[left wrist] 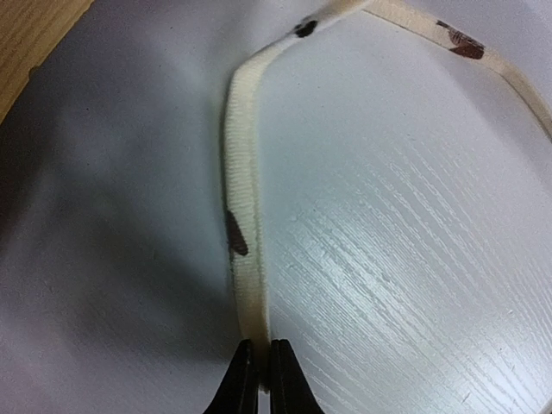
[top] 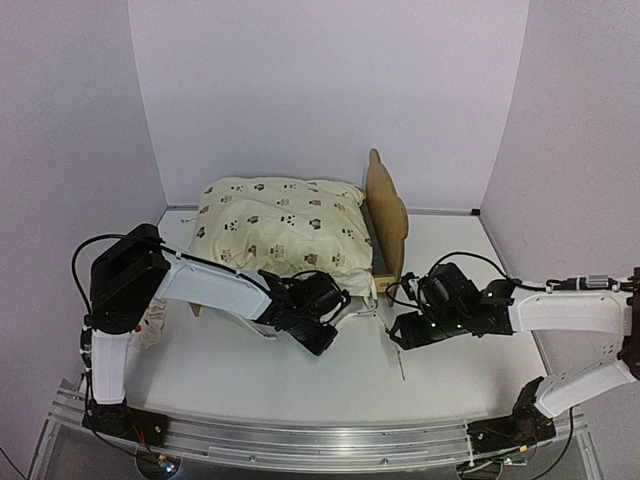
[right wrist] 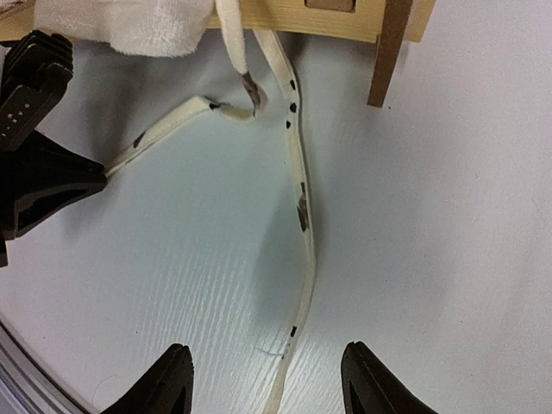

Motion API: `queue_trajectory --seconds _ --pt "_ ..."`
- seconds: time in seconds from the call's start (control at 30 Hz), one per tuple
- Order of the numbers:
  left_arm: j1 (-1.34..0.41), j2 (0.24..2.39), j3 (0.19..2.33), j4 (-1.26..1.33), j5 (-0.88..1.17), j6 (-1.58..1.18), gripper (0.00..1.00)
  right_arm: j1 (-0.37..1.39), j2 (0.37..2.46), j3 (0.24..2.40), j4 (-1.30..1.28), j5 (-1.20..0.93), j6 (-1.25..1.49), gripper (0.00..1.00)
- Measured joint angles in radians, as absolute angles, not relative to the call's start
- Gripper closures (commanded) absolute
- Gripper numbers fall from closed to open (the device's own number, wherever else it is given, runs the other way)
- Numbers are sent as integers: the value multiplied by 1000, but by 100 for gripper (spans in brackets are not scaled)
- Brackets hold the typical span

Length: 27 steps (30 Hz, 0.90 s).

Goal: Set up the pet bed

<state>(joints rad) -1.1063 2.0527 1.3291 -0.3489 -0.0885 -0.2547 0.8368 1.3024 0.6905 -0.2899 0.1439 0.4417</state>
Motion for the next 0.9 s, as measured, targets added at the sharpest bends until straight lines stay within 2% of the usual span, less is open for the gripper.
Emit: queue_trajectory --seconds 0.6,0.8,0.9 --pt "-1164 2084 1361 -292 -29 -250 100 837 1566 763 31 261 389 54" --pt "-1167 2085 1361 -287 -20 -250 100 833 1614 776 68 329 381 70" --pt "-1170 2086 1361 -287 -19 -250 100 829 1637 778 79 359 379 85"
